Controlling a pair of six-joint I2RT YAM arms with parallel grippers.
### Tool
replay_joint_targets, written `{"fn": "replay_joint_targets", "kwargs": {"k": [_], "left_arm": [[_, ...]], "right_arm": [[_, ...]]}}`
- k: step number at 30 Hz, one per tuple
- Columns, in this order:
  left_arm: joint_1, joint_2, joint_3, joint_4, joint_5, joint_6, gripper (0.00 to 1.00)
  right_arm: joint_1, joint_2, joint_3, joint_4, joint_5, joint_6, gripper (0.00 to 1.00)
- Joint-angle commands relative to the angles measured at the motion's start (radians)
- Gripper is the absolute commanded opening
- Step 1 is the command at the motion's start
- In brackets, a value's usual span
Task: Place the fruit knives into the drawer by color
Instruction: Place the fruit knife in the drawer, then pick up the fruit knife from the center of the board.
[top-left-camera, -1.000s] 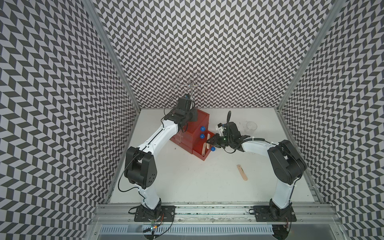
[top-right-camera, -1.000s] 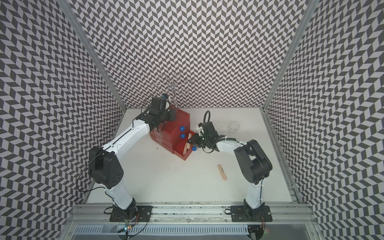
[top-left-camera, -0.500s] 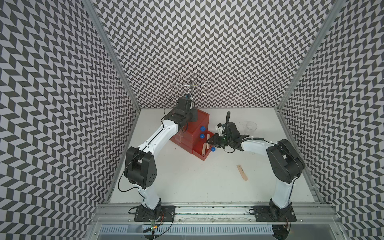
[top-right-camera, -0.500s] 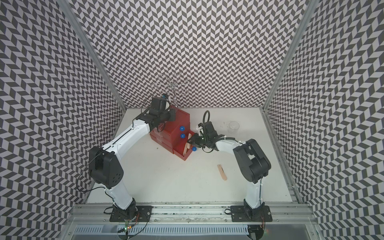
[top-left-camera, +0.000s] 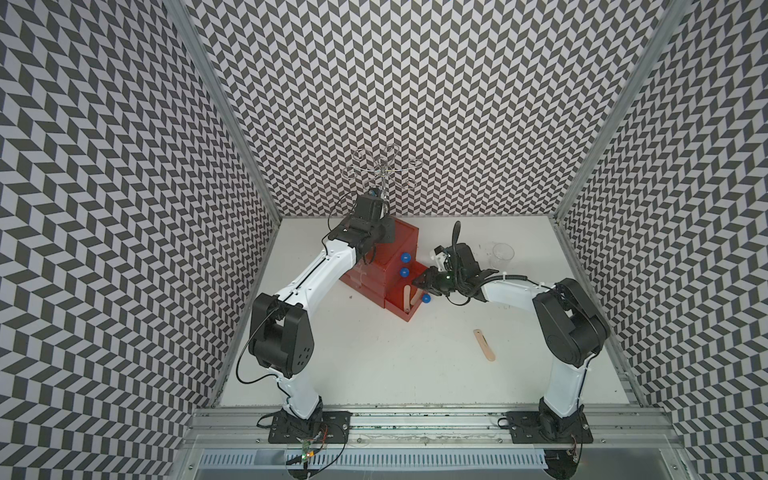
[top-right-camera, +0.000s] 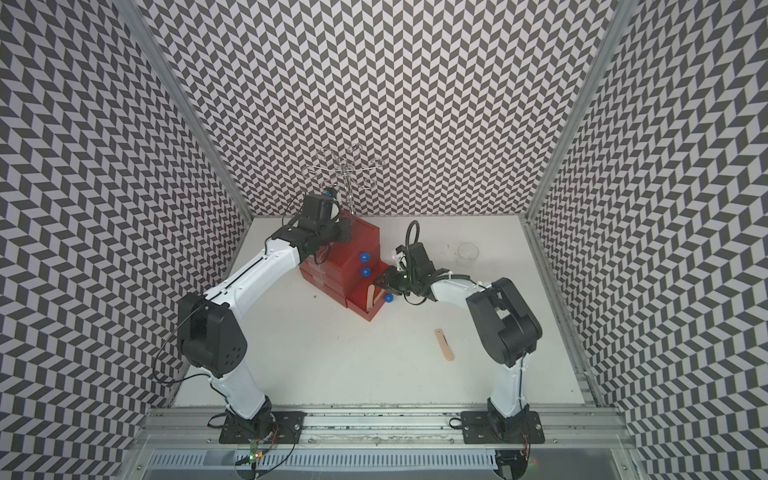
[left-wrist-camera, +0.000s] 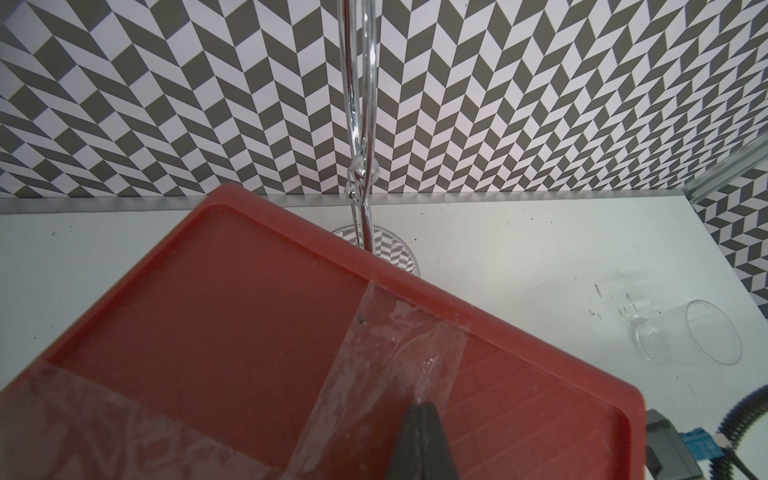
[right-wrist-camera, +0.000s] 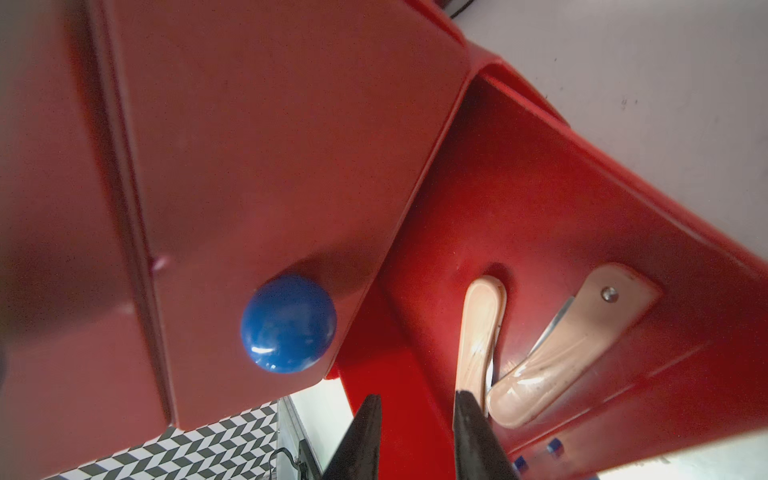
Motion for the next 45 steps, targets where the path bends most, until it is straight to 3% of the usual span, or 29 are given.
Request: {"fn": "replay_joint_targets", "kwargs": {"k": [1, 5, 10, 16, 24, 31, 45], "left_arm": [[0.002, 0.116, -0.077, -0.283, -0.006, 0.001, 0.0], [0.001, 0.116, -0.078, -0.283, -0.006, 0.002, 0.0], [0.001, 0.116, -0.078, -0.282, -0.006, 0.002, 0.0], [0.0, 0.117, -0.078, -0.283, -0.006, 0.001, 0.0], [-0.001, 0.126, -0.078, -0.283, -0.003, -0.001, 0.0], [-0.002, 0.121, -0.078, -0.284, -0.01, 0.0, 0.0], [-0.004, 0.12, -0.076, -0.285, -0.009, 0.0, 0.0]], "right_arm": [[0.006, -0.059, 0.051, -0.013, 0.0, -0.059, 0.31], [0.006, -0.128, 0.146, -0.207, 0.065, -0.174, 0.31], [0.006, -0.196, 0.253, -0.532, 0.238, -0.3, 0.32], [0.006, -0.309, 0.141, -0.761, 0.49, -0.326, 0.32], [0.005, -0.501, -0.101, -0.851, 0.611, -0.254, 0.37], [0.005, -0.461, -0.23, -0.844, 0.628, -0.248, 0.39], [-0.014, -0.374, -0.261, -0.818, 0.625, -0.269, 0.39]]}}
